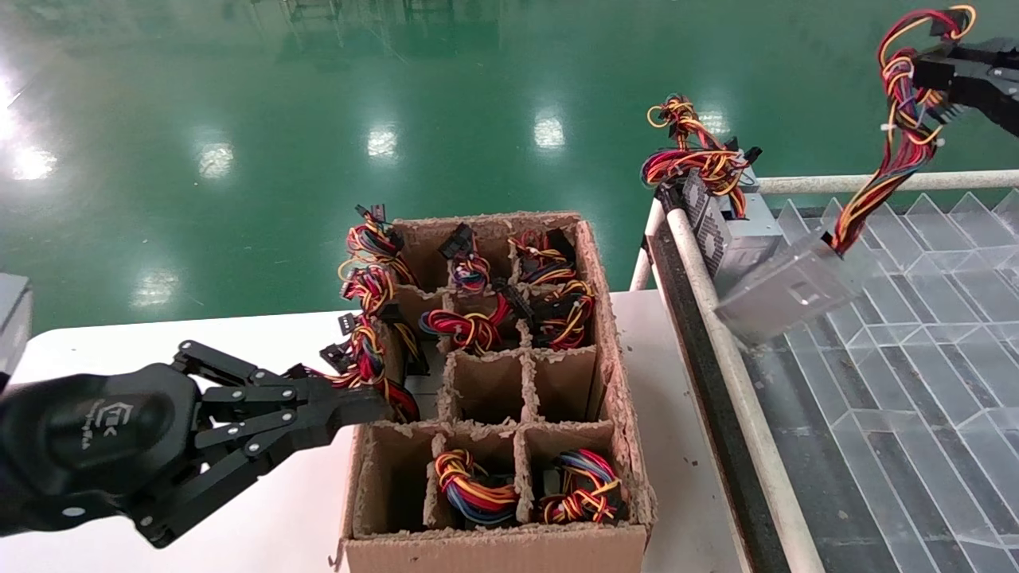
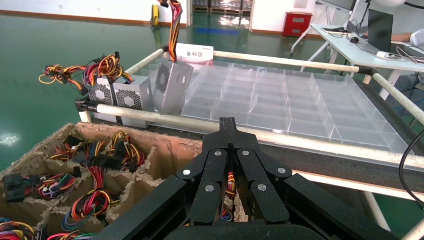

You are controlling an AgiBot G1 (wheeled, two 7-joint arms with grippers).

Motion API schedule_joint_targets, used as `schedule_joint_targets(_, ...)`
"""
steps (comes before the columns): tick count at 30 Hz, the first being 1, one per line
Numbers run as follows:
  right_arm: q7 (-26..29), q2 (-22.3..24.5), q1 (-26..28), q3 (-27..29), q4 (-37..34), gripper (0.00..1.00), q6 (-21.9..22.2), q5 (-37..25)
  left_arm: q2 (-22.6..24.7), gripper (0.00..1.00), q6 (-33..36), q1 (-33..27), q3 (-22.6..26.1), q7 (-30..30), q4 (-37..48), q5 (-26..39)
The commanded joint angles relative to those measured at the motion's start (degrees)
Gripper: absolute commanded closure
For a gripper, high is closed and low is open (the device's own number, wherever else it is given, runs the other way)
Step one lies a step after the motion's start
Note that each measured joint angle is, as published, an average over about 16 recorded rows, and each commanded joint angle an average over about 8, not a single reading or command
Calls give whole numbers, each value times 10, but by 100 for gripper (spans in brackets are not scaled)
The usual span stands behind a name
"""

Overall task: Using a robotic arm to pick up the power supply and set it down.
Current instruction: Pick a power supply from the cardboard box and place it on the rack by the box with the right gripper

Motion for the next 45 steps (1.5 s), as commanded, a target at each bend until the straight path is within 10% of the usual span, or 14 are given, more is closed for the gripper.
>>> schedule_joint_targets(1,0,2,-4,1,2,100,7,-2,0,100,0,0,0,0,0,0)
schedule_joint_targets(22,-44,-149,20,-29,-66,100,77,-38,0,100,0,0,0,0,0,0)
schedule_joint_targets(39,-21,-183,28,-59,-103,100,132,-91,0,100,0,0,0,0,0,0)
schedule_joint_targets(45,-6,-187,35,-67,-99,26,134,-102,0,100,0,0,0,0,0,0)
